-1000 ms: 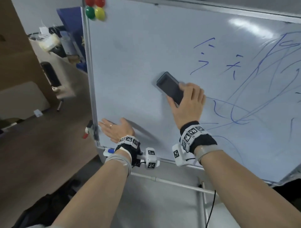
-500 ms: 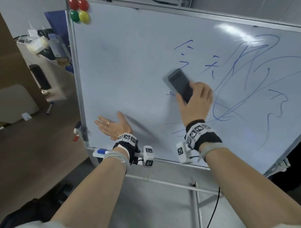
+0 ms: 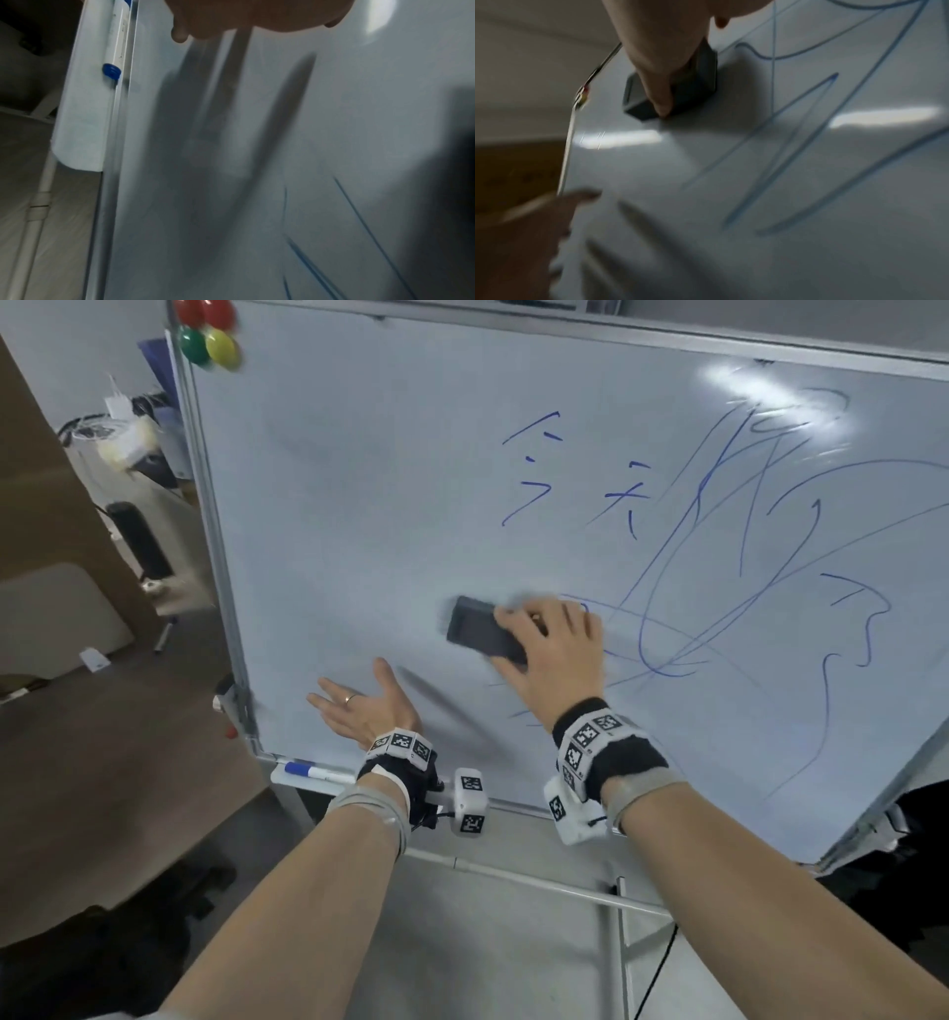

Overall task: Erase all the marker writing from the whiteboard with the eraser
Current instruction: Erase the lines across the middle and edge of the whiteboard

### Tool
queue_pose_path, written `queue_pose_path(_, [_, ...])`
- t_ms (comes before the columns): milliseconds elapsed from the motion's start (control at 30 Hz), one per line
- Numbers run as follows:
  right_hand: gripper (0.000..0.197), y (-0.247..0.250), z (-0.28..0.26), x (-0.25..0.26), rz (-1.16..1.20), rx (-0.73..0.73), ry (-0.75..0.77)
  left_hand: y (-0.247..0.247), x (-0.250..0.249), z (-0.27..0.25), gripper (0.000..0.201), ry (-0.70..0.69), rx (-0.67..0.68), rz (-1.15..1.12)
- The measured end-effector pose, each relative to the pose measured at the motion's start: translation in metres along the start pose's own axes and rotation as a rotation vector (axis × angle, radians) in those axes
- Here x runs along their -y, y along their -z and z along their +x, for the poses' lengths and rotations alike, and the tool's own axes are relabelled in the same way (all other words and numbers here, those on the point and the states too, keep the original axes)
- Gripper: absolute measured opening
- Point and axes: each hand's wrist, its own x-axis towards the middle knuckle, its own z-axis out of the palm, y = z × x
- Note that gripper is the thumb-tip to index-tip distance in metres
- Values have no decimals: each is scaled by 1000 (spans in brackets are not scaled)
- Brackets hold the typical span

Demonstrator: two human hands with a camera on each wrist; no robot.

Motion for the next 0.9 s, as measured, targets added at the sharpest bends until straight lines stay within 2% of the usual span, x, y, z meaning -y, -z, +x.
queue_pose_path(33, [48, -5, -11, 1, -14, 84, 84, -1, 2, -1, 84, 4, -2, 4])
queue_pose_path(100, [48, -4, -14, -7, -14, 106, 64, -2, 8, -1, 82, 7, -12, 17])
queue_pose_path(200, [45, 11, 14, -22, 44, -130, -174, -4, 17, 2, 79, 38, -27, 28])
queue_pose_path(267, [45, 17, 29, -27, 68, -226, -201, -4, 23, 1, 76, 82, -17, 42])
queue_pose_path(333, [46, 10, 22, -19, 73, -175, -120, -3, 29, -2, 72, 123, -3, 75])
queue_pose_path(467, [48, -26, -36, 1, 53, 93, 188, -4, 40, -2, 70, 220, 8, 144])
queue_pose_path(500, [49, -31, -45, 1, 39, 137, 220, -5, 43, 2, 70, 245, -1, 165])
queue_pose_path(567, [50, -29, -41, -3, 29, 119, 159, -8, 47, 9, 67, 257, 7, 208])
queue_pose_path(667, [44, -13, -12, -14, 33, -80, -34, -14, 45, 12, 70, 304, 17, 180])
queue_pose_path(733, [42, -11, -2, -18, 41, -109, -74, -19, 44, 11, 73, 311, 5, 149])
queue_pose_path(800, [45, -17, -18, -14, 49, -14, -14, -23, 46, 10, 74, 304, 9, 142])
queue_pose_path(900, [49, -32, -65, -14, 25, 196, 159, -29, 50, 11, 75, 301, 15, 139])
